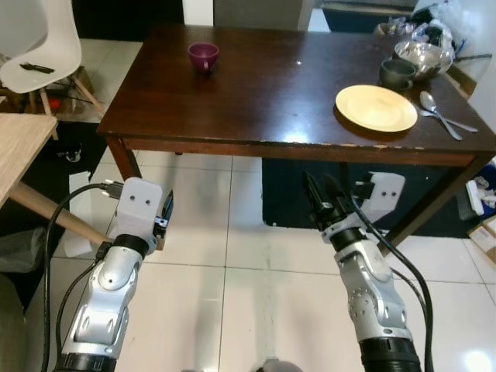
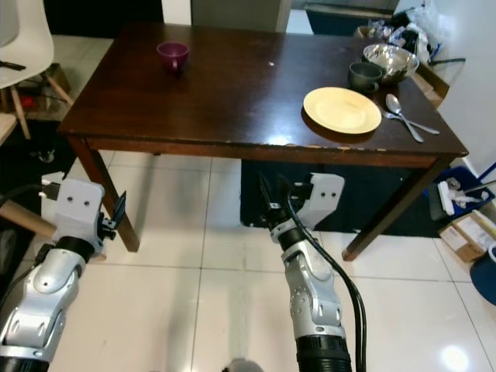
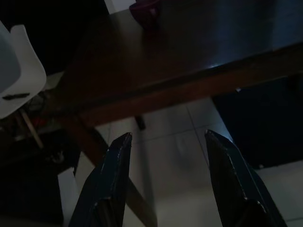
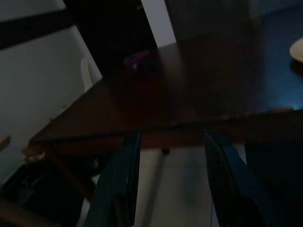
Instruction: Setting the table
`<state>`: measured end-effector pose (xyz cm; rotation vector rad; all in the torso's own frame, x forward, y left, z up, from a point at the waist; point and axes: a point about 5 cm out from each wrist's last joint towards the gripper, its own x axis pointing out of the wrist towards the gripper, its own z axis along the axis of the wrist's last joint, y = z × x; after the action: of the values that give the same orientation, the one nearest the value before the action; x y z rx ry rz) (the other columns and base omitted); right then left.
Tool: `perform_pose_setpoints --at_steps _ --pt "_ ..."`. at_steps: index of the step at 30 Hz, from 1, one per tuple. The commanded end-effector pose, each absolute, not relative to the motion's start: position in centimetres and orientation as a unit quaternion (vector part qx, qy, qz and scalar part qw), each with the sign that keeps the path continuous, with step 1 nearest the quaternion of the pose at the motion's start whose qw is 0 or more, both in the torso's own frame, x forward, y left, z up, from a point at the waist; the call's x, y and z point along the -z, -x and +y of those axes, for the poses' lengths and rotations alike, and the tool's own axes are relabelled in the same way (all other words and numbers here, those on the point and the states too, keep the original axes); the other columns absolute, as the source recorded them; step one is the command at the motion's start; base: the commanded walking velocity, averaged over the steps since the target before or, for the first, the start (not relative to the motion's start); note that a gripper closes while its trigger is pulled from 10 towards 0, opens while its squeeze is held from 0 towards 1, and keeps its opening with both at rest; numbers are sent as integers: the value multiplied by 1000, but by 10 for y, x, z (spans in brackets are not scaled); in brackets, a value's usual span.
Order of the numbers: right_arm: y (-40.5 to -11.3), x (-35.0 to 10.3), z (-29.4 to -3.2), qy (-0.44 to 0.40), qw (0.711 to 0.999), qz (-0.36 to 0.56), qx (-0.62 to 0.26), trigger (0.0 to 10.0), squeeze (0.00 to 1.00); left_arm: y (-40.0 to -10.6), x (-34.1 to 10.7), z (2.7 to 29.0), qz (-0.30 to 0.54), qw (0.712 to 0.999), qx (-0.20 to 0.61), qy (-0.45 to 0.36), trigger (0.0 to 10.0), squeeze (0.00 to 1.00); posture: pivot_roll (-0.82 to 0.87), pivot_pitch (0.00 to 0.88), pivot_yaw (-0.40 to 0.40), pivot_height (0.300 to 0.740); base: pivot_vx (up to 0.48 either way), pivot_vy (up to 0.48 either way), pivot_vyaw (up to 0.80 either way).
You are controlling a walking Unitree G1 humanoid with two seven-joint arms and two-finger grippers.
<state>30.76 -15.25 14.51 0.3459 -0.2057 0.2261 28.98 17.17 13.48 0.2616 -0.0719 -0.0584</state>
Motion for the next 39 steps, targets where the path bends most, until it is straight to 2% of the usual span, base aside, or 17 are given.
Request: perform_pose_setpoints --at_steps 1,39 --pt "-307 -145 -157 -170 975 -100 -104 10000 0 -290 -135 167 -35 990 42 -134 10000 0 -81 22 44 740 446 0 0" --pt "-308 -139 -151 -173 975 -83 -114 10000 0 -291 -138 157 -41 988 63 -136 10000 0 -83 28 51 740 467 0 0"
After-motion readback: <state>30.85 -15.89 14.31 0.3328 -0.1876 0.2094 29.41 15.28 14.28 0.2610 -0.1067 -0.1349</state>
